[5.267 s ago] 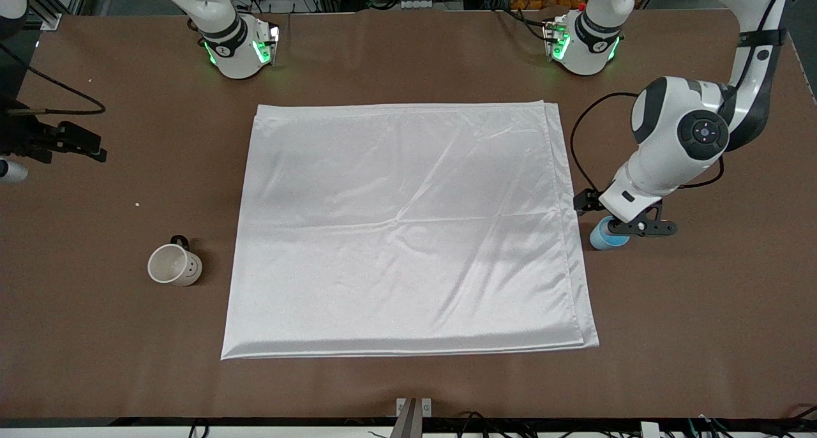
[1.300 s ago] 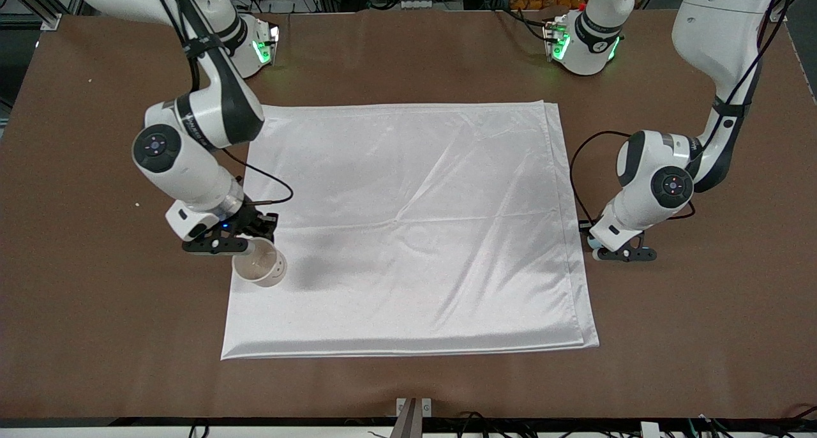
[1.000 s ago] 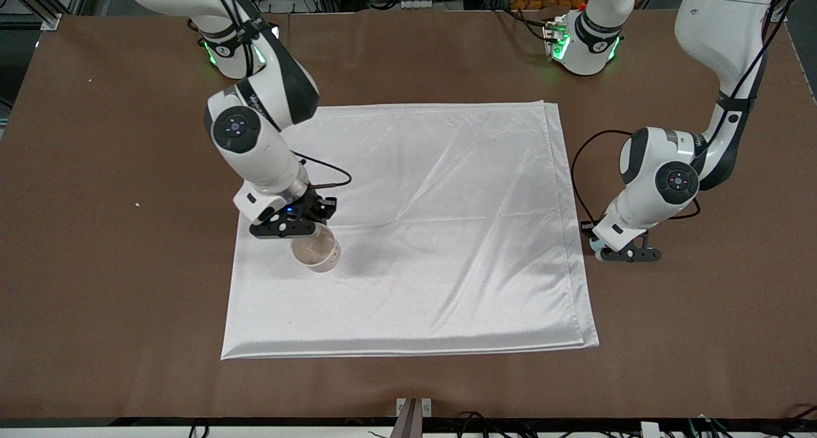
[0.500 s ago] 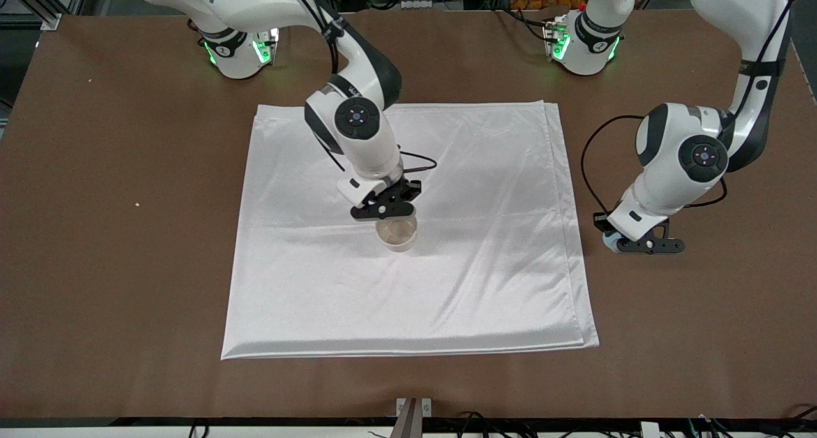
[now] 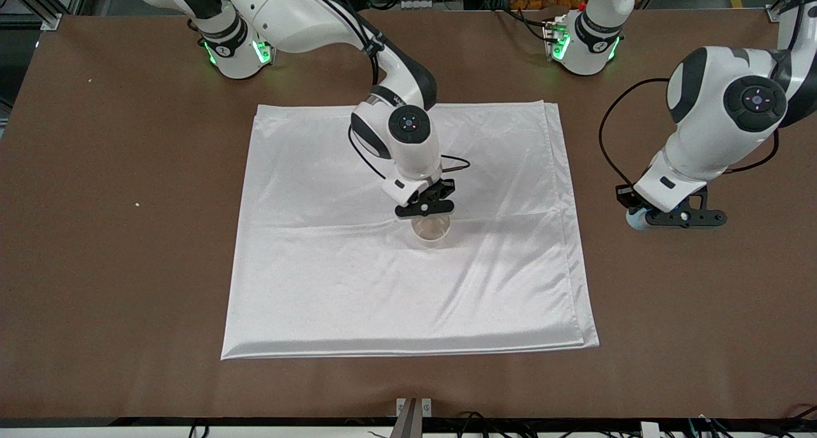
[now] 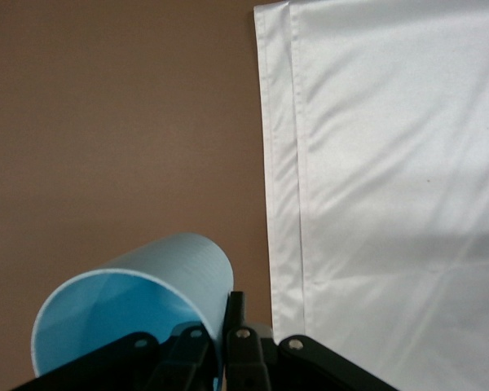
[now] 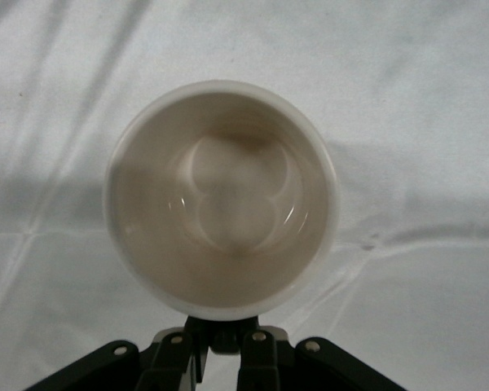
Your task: Place blue cup into white mug on cloth
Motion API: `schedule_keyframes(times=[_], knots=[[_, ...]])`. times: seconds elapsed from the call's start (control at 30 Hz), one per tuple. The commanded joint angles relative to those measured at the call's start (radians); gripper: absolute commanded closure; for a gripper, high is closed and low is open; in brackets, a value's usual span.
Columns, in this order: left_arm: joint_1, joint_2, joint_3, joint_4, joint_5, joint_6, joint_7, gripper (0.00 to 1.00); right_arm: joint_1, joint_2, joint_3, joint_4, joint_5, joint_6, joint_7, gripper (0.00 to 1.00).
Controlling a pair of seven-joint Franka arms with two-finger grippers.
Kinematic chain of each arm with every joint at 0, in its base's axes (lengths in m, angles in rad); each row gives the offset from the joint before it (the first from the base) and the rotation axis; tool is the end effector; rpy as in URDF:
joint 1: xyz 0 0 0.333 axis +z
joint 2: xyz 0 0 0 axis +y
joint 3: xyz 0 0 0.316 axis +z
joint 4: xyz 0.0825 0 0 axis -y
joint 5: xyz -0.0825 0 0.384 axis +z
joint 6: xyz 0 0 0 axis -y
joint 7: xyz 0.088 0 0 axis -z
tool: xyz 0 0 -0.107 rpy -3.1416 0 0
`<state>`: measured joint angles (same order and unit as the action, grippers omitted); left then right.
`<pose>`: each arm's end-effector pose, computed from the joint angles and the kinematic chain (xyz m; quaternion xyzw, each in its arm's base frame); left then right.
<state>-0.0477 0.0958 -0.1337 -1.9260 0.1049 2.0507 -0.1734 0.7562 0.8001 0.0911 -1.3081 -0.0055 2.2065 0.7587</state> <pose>0.5767 -0.0982 0.4428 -0.9987 0.0271 -0.0219 0.0372 0.5121 0.5541 0.2721 -0.9978 -0.0304 -0.0138 0.0570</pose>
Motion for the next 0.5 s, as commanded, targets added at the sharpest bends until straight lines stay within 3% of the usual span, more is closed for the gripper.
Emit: schedule_keyframes(times=[0.0,0.2,0.23,0.27,0.3,0.33,0.47], knots=[[0.003,-0.021,-0.02,0.076,0.015,-0.145,0.024,1.0,0.031,0.074,-0.019,0.11,-0.028,-0.027,0.019,1.0],[0.006,-0.03,-0.037,0.128,0.009,-0.216,0.026,1.0,0.046,0.093,-0.027,0.13,-0.037,-0.022,0.019,1.0],[0.006,-0.031,-0.037,0.133,0.009,-0.225,0.026,1.0,0.046,0.093,-0.027,0.13,-0.043,-0.021,0.019,0.95],[0.006,-0.034,-0.037,0.134,0.007,-0.233,0.026,1.0,0.049,0.093,-0.027,0.13,-0.053,-0.021,0.019,0.67],[0.006,-0.039,-0.037,0.14,0.007,-0.239,0.026,1.0,0.051,0.093,-0.027,0.13,-0.063,-0.021,0.022,0.18],[0.006,-0.042,-0.037,0.145,0.006,-0.245,0.026,1.0,0.052,0.091,-0.027,0.13,-0.079,-0.024,0.025,0.0],[0.003,-0.044,-0.038,0.165,0.006,-0.262,0.025,1.0,0.052,0.084,-0.024,0.128,-0.117,-0.028,0.025,0.0]])
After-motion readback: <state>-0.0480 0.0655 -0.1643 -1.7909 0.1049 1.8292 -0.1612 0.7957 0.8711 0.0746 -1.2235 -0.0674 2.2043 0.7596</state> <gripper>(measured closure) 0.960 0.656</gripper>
